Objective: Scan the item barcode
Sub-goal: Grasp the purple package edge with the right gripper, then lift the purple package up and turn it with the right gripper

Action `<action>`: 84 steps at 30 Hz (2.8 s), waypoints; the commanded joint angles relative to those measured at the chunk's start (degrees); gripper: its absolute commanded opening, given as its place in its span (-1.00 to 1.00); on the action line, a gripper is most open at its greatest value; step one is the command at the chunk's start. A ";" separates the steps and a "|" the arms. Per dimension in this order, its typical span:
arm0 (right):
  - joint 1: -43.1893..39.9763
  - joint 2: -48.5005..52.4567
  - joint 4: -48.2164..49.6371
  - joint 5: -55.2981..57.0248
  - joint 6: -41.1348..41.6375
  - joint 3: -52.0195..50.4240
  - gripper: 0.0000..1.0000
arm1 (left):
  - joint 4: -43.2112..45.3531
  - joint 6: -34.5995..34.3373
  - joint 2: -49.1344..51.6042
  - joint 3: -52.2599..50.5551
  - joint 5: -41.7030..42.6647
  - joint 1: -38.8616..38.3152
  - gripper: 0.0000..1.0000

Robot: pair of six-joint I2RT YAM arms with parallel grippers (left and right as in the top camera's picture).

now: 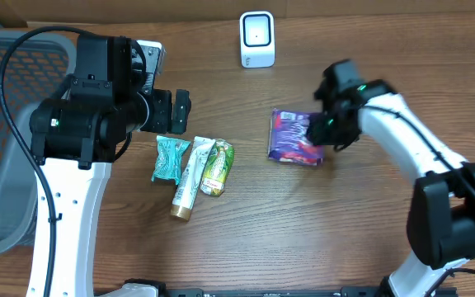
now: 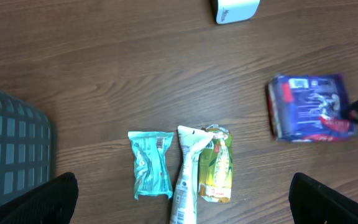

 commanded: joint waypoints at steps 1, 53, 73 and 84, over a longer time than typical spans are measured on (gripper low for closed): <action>-3.45 -1.29 -3.21 -7.78 -2.08 4.72 0.12 | 0.02 -0.74 0.26 1.05 -0.44 0.31 0.99; -10.49 5.55 48.94 -32.70 11.98 -36.09 0.37 | 0.02 -0.74 0.26 1.05 -0.42 0.31 0.99; -13.77 -1.79 44.09 -34.42 11.28 -35.19 -0.92 | 0.02 -0.74 0.26 1.05 -0.42 0.31 0.99; -10.60 -25.90 16.55 -22.84 1.73 -19.47 -0.93 | 0.02 -0.74 0.26 1.05 -0.44 0.31 0.99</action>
